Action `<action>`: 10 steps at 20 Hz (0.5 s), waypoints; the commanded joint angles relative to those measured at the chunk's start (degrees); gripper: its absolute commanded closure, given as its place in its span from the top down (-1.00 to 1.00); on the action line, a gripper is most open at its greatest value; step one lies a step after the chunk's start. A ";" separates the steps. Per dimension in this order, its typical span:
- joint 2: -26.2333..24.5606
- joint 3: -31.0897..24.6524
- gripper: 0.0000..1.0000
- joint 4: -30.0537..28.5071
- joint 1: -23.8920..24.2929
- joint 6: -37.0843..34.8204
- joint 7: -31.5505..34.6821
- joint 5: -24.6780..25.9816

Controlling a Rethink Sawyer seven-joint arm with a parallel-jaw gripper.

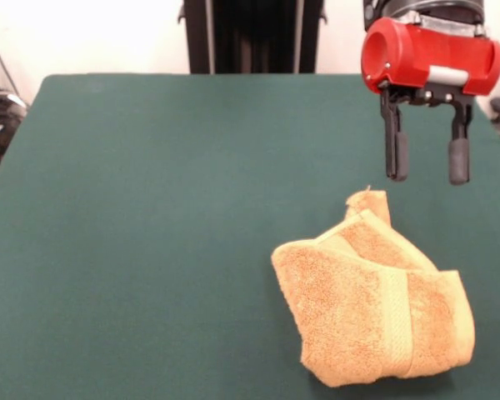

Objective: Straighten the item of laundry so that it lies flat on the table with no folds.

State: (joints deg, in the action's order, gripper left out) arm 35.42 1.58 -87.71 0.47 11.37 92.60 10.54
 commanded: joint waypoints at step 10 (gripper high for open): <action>-5.10 4.06 1.00 -4.44 -7.19 -7.26 9.96 -3.92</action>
State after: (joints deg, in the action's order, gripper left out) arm 35.09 3.44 -87.72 -1.96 11.36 92.60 10.18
